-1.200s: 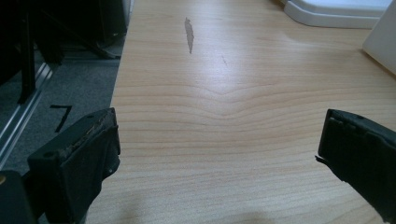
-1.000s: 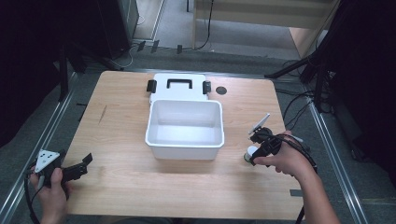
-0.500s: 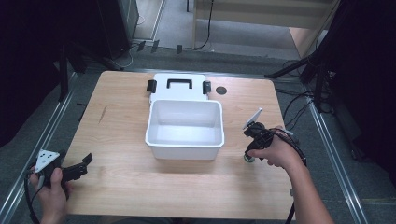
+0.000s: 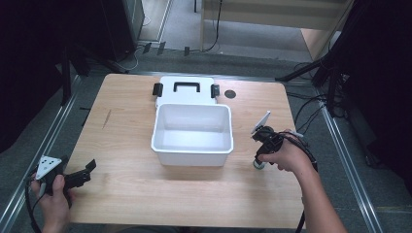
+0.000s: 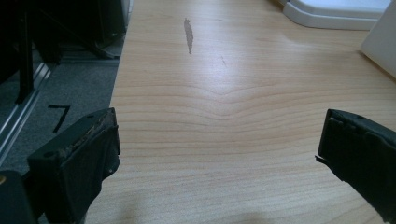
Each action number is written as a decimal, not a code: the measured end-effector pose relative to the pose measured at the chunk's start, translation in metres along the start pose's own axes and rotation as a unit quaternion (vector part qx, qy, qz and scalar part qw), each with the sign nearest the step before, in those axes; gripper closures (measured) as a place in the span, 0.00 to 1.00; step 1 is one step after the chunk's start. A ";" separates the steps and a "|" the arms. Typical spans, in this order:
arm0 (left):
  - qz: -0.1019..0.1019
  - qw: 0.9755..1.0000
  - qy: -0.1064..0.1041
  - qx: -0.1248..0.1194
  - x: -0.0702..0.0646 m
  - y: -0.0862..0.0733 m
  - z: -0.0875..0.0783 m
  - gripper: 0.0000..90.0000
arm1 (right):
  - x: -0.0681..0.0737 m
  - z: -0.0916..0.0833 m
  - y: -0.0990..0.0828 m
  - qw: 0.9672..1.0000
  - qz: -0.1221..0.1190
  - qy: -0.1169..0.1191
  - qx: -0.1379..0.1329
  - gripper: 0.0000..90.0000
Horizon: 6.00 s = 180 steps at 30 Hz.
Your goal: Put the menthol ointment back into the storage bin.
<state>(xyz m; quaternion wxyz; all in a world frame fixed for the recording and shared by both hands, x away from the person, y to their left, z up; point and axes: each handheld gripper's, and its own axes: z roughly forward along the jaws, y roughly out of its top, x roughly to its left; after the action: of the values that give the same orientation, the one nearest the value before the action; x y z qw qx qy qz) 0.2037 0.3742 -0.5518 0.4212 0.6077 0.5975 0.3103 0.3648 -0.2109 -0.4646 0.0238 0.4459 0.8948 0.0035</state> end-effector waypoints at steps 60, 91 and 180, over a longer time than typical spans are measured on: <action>0.002 1.000 -0.004 0.002 0.000 0.000 0.000 0.00 | 0.028 -0.146 0.087 0.996 -0.068 0.011 -0.060 0.58; 0.001 1.000 -0.006 0.002 0.000 0.000 0.000 0.00 | 0.072 -0.123 0.133 0.987 -0.152 0.019 -0.057 0.58; -0.003 1.000 -0.011 0.003 0.001 0.000 0.001 0.00 | 0.105 -0.028 0.122 0.931 -0.358 -0.068 -0.024 0.49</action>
<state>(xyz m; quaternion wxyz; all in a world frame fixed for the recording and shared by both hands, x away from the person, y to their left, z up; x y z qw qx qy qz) 0.2045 0.3749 -0.5519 0.4266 0.6105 0.5957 0.3008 0.3977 -0.0526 -0.4380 0.0946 0.0948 0.9909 -0.0144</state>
